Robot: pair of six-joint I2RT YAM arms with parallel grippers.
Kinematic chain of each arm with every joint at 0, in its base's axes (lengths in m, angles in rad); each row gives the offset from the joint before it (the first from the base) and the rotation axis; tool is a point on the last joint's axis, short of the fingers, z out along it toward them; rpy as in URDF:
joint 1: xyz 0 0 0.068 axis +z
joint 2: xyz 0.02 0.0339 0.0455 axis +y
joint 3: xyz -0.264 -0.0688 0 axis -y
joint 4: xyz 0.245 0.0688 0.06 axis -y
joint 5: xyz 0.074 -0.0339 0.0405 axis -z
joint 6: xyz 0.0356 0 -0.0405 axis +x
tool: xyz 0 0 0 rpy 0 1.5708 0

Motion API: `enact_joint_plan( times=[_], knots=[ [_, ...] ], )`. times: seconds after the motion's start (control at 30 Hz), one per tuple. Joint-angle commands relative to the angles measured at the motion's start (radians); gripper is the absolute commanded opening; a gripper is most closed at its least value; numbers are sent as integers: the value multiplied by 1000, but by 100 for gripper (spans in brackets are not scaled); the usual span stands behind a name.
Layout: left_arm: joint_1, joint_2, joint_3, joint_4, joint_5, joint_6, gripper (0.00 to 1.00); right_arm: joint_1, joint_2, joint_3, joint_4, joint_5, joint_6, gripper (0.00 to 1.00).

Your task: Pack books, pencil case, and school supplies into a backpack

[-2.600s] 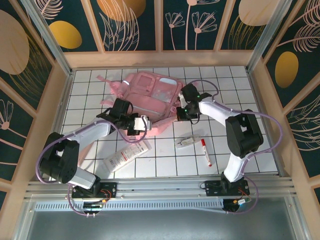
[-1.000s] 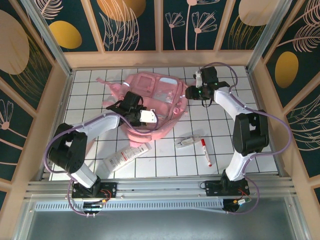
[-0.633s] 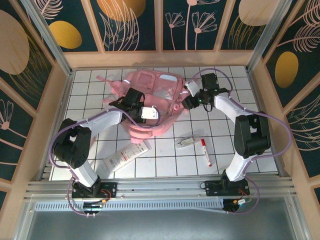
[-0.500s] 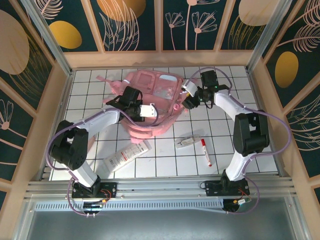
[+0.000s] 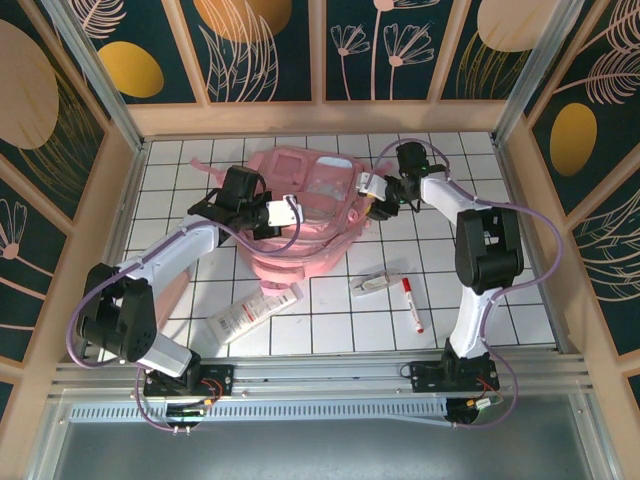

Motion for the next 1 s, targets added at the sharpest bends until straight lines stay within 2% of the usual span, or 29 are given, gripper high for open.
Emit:
enact_joint_plan(
  times=[0.0, 0.27, 0.47, 0.77, 0.97],
  knots=[
    [3, -58, 3, 84, 109, -18, 0, 24, 20, 23, 56, -12, -22, 49],
    [12, -83, -6, 108, 151, -25, 0, 23, 84, 54, 92, -30, 2, 42],
    [14, -81, -8, 132, 150, -50, 0, 25, 83, 34, 70, -49, -8, 21],
    [16, -49, 6, 136, 95, -80, 0, 27, -4, 18, -68, -112, -157, 1],
    [15, -40, 6, 136, 74, -76, 0, 25, -45, -1, -99, -102, -174, 0]
  ],
)
